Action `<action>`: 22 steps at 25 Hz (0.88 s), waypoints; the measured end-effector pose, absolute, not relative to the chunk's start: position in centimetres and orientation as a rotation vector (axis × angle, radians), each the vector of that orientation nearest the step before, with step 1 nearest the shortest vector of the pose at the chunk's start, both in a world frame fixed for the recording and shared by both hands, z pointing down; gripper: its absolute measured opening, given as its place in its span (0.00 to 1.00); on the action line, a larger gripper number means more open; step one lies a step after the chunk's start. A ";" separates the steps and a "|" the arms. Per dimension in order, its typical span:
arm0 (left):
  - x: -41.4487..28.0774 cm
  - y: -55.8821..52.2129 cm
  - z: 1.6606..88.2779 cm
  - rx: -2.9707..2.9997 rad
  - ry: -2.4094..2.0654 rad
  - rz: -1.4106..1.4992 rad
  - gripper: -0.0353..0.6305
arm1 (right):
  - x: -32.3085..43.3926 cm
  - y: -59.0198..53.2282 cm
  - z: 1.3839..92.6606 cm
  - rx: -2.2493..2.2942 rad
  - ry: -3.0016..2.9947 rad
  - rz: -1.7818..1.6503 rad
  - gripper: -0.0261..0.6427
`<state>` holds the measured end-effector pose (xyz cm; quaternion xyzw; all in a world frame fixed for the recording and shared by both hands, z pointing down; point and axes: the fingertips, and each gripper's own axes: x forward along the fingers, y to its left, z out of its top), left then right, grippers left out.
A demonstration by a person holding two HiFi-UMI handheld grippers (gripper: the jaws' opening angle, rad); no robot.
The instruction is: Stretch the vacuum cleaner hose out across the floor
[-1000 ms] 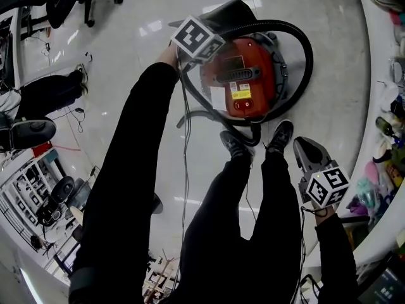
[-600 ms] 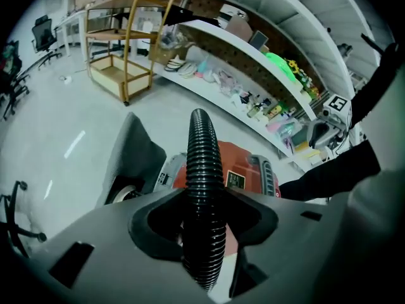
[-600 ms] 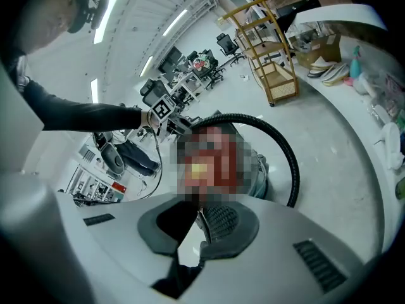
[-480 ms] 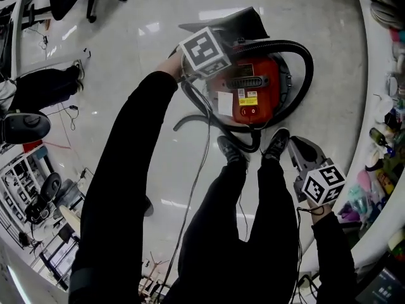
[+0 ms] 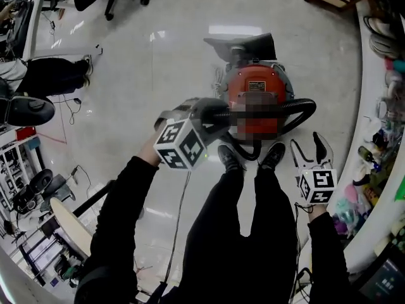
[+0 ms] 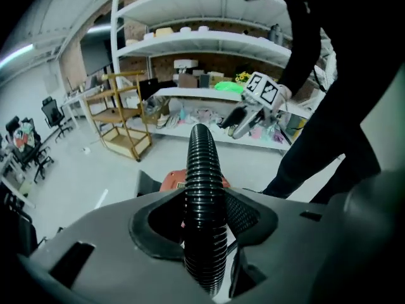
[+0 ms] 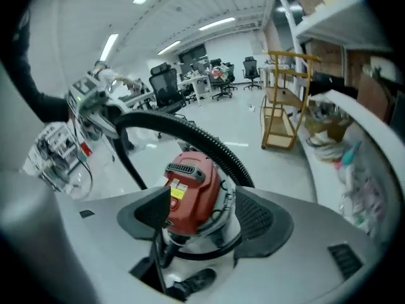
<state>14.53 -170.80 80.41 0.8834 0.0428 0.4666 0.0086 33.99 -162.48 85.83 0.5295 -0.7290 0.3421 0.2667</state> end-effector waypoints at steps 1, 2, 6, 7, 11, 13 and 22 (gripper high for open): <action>14.2 -169.4 78.7 2.801 0.130 1.444 0.34 | 34.3 -162.7 85.8 1.402 -1.945 0.832 0.51; 13.8 -167.9 76.9 2.834 0.130 1.436 0.34 | 34.5 -162.8 85.9 1.368 -1.928 0.755 0.52; 12.2 -161.6 70.6 2.894 0.146 1.444 0.34 | 34.1 -161.7 87.2 1.261 -1.884 0.682 0.53; 11.8 -160.3 69.6 2.894 0.143 1.438 0.34 | 33.8 -161.1 87.5 1.247 -1.878 0.691 0.53; 8.3 -156.4 68.4 2.807 0.081 1.441 0.34 | 31.3 -158.7 84.3 1.150 -1.860 0.592 0.38; 5.6 -154.8 68.7 2.756 0.025 1.484 0.34 | 29.7 -157.6 80.5 1.124 -1.859 0.526 0.37; 3.0 -153.3 62.4 2.670 -0.629 1.370 0.39 | 27.4 -156.7 64.6 1.039 -1.703 0.007 0.32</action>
